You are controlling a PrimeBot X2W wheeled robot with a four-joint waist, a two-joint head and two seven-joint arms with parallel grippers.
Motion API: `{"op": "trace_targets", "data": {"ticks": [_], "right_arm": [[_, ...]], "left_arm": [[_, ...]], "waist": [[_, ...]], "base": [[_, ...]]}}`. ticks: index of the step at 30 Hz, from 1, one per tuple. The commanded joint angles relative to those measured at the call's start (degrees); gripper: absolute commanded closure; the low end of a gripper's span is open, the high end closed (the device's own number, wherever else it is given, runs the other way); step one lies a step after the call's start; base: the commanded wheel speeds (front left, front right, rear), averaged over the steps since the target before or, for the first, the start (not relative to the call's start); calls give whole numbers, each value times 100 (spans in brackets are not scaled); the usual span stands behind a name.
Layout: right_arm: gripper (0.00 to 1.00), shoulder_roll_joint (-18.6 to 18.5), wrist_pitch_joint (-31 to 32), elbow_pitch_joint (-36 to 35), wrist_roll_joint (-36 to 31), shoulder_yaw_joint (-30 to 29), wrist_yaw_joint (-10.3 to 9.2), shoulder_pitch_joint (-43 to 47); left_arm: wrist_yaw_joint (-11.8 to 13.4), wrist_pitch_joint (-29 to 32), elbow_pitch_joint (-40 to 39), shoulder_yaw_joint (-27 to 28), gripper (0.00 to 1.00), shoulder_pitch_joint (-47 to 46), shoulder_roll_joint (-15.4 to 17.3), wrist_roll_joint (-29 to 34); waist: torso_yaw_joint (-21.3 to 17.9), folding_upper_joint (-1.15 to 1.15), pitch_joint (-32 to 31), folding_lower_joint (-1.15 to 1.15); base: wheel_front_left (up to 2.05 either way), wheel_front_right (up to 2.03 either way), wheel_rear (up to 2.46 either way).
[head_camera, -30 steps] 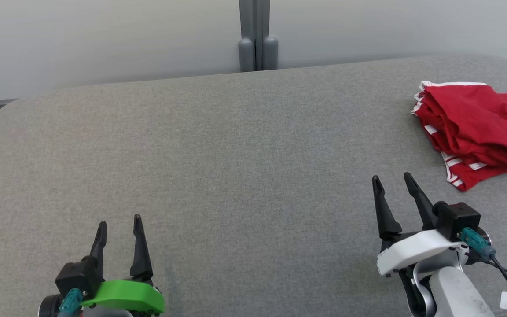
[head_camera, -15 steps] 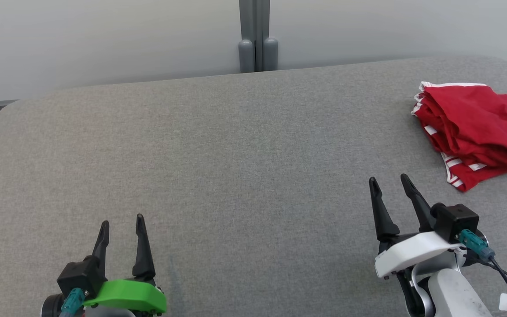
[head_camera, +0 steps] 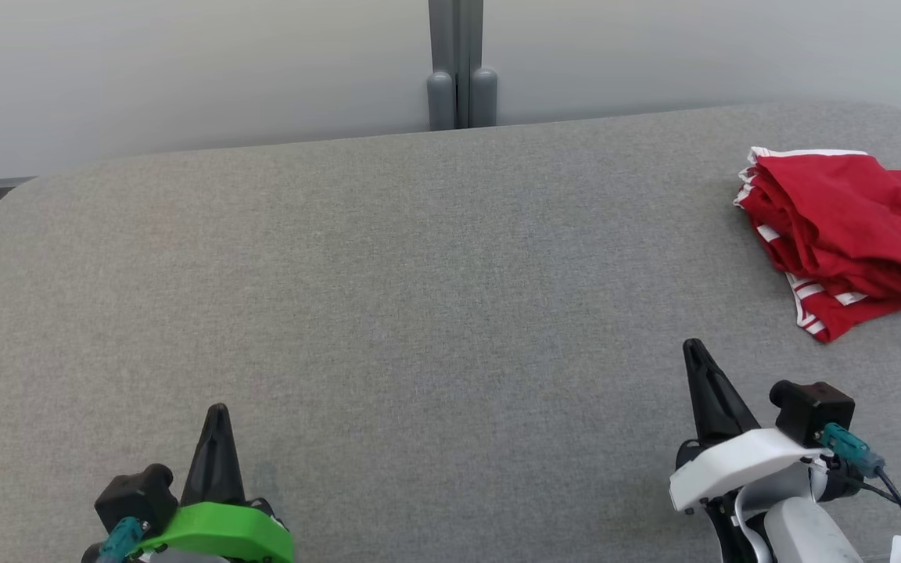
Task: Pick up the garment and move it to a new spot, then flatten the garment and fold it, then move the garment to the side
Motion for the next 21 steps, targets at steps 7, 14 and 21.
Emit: {"op": "trace_targets", "data": {"ticks": [7, 14, 21], "right_arm": [[100, -32, 211, -154, 875, -125, -1, -70], [100, -43, 382, -199, 1551, -212, -1, -58], [100, -51, 543, -240, 2177, -297, -2, -46]], "left_arm": [[-123, 210, -85, 157, 100, -117, 12, -804], [-213, 389, -93, 268, 100, -172, 13, -1426], [-294, 554, -101, 372, 100, -226, 15, -2006]], "waist": [[-6, 0, -15, 0], [-11, 0, -30, 0], [-17, 0, -45, 0]], "base": [[0, 0, 0], [0, 0, 0], [0, 0, 0]]}}
